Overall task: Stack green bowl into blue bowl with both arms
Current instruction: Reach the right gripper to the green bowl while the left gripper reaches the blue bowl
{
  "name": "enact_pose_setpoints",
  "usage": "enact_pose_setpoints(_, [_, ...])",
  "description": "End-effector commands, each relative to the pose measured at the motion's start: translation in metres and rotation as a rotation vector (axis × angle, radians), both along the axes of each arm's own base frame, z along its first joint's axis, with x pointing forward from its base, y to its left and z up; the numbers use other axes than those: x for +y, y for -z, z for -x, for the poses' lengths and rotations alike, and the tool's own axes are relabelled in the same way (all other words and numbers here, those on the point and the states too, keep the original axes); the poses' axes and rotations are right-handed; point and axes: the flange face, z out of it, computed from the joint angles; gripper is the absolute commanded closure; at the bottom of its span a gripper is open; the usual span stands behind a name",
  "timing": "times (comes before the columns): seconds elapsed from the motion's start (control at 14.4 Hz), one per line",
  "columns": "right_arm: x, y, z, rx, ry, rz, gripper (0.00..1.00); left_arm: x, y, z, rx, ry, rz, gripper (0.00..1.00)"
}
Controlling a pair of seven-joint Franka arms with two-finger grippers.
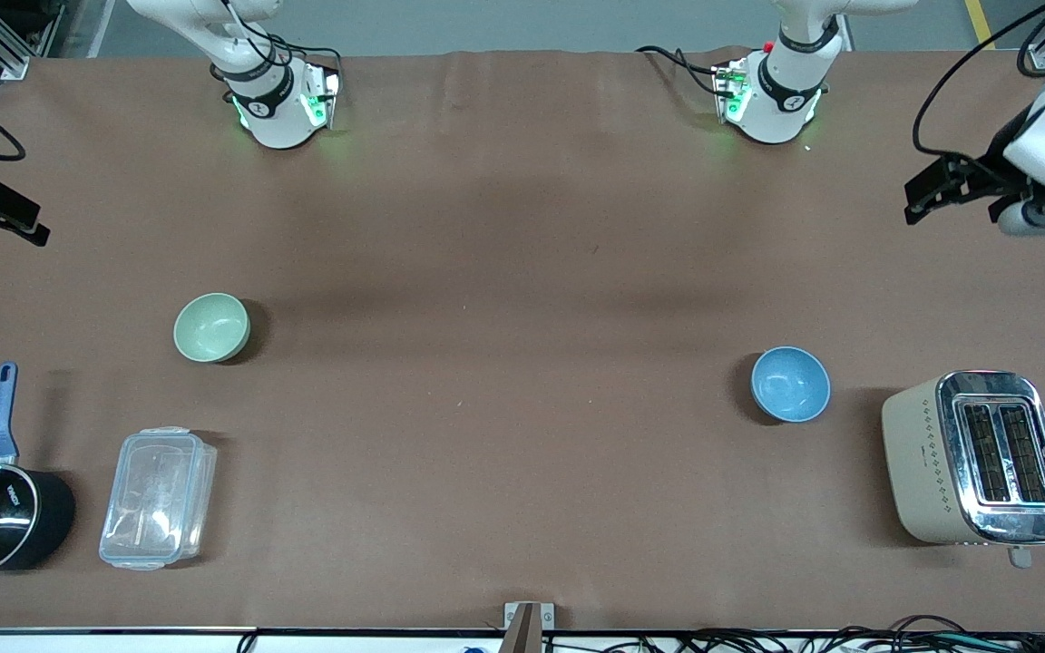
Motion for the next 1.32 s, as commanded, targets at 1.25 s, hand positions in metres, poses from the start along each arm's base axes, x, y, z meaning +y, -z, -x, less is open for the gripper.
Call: enact_pose_setpoints(1.25, [-0.071, 0.441, 0.078, -0.090, -0.159, 0.054, 0.01, 0.033, 0.395, -0.121, 0.179, -0.055, -0.017, 0.23])
